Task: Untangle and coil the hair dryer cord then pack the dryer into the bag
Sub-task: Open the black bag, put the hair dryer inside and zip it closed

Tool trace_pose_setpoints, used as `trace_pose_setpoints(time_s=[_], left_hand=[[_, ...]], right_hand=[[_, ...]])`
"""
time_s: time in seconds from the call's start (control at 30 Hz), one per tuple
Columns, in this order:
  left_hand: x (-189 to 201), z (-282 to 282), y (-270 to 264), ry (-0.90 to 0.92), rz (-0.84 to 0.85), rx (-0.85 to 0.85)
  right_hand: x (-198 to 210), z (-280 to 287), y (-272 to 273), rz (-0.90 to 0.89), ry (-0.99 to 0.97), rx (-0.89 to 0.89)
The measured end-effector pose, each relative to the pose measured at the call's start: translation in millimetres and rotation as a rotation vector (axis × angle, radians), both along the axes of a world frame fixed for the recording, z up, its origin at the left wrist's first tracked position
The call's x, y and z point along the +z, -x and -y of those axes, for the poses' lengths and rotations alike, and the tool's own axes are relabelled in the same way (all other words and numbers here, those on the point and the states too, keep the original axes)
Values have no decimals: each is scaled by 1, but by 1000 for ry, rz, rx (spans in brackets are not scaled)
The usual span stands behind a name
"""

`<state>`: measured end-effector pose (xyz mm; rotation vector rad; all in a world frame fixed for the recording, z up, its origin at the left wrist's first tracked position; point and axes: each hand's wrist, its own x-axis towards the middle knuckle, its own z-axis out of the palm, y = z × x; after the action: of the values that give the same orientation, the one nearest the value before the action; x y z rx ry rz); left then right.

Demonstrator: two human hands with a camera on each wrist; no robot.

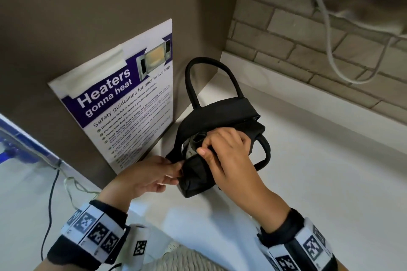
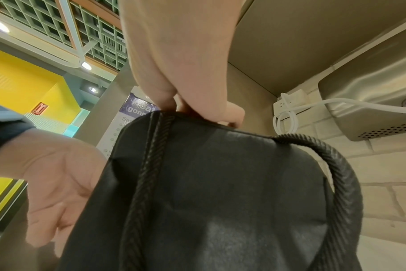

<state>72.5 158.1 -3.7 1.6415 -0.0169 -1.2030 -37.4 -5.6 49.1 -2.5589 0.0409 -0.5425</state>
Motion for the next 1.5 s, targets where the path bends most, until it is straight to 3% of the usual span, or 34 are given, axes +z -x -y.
trace_pose_setpoints(time_s=[0.17, 0.33, 0.53, 0.7, 0.9, 1.03, 1.2, 1.37, 1.5], left_hand=[[-2, 3, 0, 76, -50, 20], [7, -6, -5, 90, -24, -63], [55, 4, 3, 107, 401, -112], [76, 17, 8, 7, 936, -237], [63, 12, 11, 237, 1030, -186], [46, 19, 19, 74, 1271, -150], [47, 30, 25, 18, 1344, -129], [52, 34, 24, -64, 1383, -135], [50, 30, 25, -97, 1380, -189]], right_hand=[[-2, -2, -2, 16, 0, -9], [0, 0, 1, 18, 66, -20], [-4, -11, -3, 104, 213, -25], [-4, -11, -8, 240, 109, -77], [0, 0, -10, 274, -201, -137], [2, -6, -9, 284, -173, -83], [-2, -2, -5, 287, -53, 12], [8, 18, -10, 324, -79, -103], [16, 69, -21, 336, -163, -244]])
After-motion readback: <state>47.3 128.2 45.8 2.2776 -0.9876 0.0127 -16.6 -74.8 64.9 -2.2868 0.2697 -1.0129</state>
